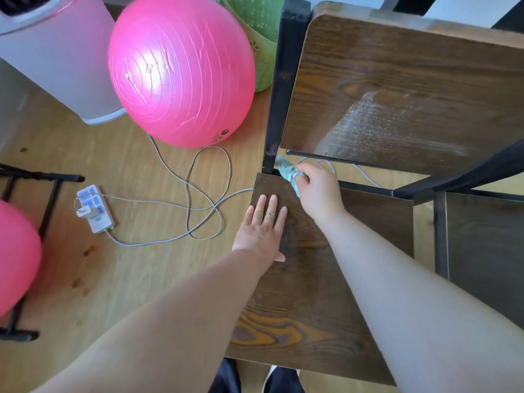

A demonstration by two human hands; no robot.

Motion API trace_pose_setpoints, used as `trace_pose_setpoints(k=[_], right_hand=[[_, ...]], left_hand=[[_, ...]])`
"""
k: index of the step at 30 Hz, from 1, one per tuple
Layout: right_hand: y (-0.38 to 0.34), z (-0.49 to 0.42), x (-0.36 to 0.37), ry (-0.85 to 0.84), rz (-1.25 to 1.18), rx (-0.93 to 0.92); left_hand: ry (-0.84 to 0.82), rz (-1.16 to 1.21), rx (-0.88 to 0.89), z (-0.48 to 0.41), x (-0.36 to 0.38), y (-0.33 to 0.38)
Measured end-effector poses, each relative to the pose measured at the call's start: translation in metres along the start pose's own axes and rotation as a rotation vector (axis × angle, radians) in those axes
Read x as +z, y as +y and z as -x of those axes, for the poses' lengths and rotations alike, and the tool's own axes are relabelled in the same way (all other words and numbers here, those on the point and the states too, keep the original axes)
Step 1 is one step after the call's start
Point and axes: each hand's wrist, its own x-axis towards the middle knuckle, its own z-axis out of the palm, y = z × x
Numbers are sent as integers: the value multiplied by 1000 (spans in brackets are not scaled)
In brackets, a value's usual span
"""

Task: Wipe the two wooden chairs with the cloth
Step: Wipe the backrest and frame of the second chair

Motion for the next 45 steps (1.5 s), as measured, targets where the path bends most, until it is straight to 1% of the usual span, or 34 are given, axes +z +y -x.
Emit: trace_pose_setpoints(k=[4, 8, 12, 14, 16, 20, 22, 24, 27, 31, 33, 35, 37, 39, 43, 45], right_hand=[[0, 32, -21, 34, -128, 152], [-17, 54, -57, 157, -335, 282], [-43, 74, -114, 279, -573, 284], [-52, 80, -136, 357, -633, 267], [-63, 80, -151, 482, -622, 193], [-95, 67, -164, 797, -558, -116], [-104, 52, -164, 917, -457, -271], [-103, 33, -157, 965, -286, -389], [-91, 7, -139, 907, -61, -477], [-72, -9, -130, 874, 144, -607], [-59, -9, -126, 795, 213, -678], [-42, -4, -115, 666, 279, -715], [-25, 2, -99, 535, 337, -709], [-9, 6, -86, 445, 364, -689], [8, 13, -64, 355, 398, -619], [9, 17, -54, 321, 371, -569]], left_hand=[[-7, -4, -2, 2, -2, 0], [-13, -7, -6, 4, -4, 0], [-20, -5, -6, 5, -6, 1], [-13, -10, -6, 6, -6, 1], [-10, -11, -5, 6, -6, 1], [-10, -23, 1, 6, -4, 0], [-2, -25, 4, 6, -3, -1], [-2, -22, 5, 6, -4, -1], [-8, -16, 6, 6, -4, -1], [-15, -15, 13, 5, -5, -2], [-20, -15, 15, 5, -6, -2], [-24, -12, 13, 4, -5, -1], [-30, -13, 7, 3, -4, -1], [-38, -17, 6, 2, -4, 0], [-55, -17, -6, 1, -3, 1], [-50, -24, -13, 1, -4, 1]])
